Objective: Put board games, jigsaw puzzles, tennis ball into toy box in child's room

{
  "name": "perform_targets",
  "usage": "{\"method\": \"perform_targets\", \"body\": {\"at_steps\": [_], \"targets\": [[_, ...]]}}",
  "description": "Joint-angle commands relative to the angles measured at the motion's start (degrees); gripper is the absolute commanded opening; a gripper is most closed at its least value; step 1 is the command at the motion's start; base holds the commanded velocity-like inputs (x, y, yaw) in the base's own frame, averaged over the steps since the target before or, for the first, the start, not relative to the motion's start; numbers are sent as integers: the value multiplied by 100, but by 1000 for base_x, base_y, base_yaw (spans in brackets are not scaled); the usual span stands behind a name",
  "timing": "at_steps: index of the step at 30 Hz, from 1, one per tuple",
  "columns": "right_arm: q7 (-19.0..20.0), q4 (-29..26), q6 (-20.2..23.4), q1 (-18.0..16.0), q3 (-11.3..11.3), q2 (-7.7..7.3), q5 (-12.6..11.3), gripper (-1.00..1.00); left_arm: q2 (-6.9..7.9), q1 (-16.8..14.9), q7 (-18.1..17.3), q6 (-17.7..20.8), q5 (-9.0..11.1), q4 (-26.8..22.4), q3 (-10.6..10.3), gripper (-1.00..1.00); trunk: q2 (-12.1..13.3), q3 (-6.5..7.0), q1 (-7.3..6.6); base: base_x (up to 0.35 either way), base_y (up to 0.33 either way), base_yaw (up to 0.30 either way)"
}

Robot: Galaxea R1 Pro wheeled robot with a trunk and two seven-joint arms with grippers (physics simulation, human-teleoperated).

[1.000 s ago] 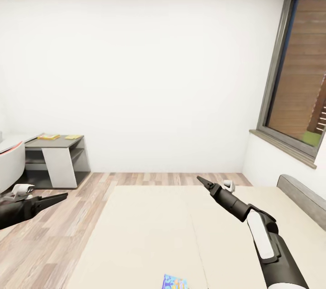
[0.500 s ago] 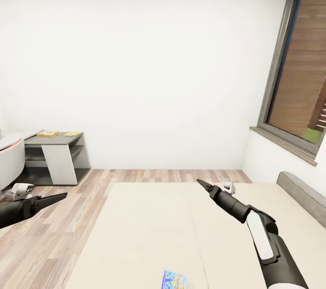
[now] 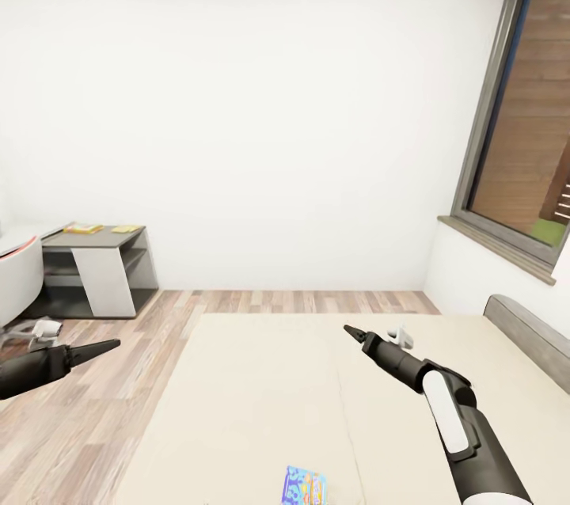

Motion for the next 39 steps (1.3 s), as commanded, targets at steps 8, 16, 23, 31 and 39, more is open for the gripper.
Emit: {"method": "perform_targets", "body": {"at_steps": [8,16,23,31,39], "targets": [[-489,56,-10,-10,253,-13,12,100,-13,-4,365,60,2,3,-8,100,-5,-53,2,0,0,0],[-569,42,-21,-11,300,5,15,100,3,-1,445,66,-8,4,15,100,-5,-58,2,0,0,0],[-581,86,-40,-11,308,20,42,100,-9,-1,456,61,-20,4,4,100,-5,-59,2,0,0,0],[-692,116,-55,-17,284,65,694,100,-33,-4,673,60,-23,4,-9,100,-5,-59,2,0,0,0],[-1595,681,-200,-276,356,535,1498,100,-162,-7,1174,60,-8,4,-251,100,-5,-59,2,0,0,0]]}}
